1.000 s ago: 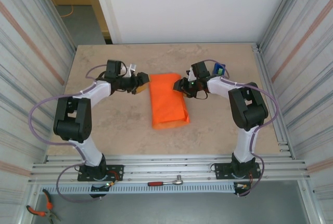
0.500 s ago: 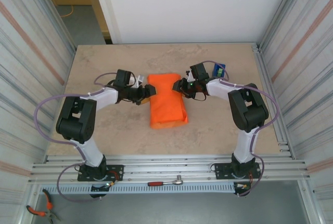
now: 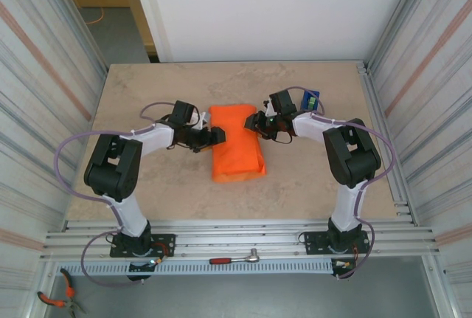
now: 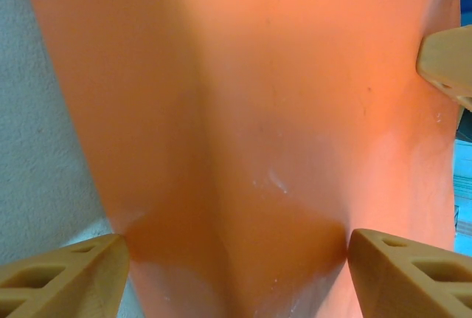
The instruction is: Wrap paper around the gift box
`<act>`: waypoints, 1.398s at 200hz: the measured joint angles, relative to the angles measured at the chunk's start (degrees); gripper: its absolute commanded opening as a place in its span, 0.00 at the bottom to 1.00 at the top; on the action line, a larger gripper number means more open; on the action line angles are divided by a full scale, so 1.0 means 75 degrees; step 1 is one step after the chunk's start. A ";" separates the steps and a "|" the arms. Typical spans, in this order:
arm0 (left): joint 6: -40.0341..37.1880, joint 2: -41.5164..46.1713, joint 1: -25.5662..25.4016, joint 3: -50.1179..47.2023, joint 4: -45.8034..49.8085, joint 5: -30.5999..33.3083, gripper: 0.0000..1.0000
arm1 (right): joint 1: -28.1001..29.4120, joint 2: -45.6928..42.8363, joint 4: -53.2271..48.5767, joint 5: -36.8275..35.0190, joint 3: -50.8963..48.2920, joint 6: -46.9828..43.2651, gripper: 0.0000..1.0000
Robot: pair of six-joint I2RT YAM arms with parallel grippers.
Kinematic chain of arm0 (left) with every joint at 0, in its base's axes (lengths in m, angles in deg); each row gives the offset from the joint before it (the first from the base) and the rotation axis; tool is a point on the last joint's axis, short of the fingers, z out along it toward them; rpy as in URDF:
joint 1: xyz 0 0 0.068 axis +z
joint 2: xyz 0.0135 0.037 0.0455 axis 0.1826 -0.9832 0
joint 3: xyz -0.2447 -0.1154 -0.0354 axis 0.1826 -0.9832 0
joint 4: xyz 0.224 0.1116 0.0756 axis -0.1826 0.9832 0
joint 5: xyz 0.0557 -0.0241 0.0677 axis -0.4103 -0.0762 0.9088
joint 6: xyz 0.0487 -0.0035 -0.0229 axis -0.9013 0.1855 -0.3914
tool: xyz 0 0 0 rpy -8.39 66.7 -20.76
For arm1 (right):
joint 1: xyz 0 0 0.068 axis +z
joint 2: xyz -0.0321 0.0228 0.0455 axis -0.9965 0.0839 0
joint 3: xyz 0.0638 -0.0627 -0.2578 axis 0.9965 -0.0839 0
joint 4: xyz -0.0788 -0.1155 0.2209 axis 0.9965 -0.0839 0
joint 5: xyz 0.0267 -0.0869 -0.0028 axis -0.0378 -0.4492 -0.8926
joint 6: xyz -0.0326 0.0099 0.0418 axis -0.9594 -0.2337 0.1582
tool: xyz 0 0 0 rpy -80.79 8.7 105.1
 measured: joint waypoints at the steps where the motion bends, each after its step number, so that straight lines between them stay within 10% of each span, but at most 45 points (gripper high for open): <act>1: 0.0000 0.0000 0.0000 0.0000 -0.0003 -0.0006 0.79 | 0.0000 0.0000 0.0000 0.0000 0.0000 0.0000 0.44; 117: -0.0096 -0.0055 -0.0137 0.0017 -0.0026 0.0417 0.80 | 0.0000 0.0000 0.0009 0.0026 0.0012 0.0000 0.45; 184: -0.0382 0.0023 -0.0207 0.0023 0.0006 0.0749 0.79 | -0.0131 0.0172 -0.0854 0.0160 0.0571 -0.0038 0.62; 279: -0.0484 0.0023 -0.0207 0.0035 0.0029 0.0769 0.78 | -0.2387 -0.0565 -0.1588 0.0641 0.1061 -0.0315 0.64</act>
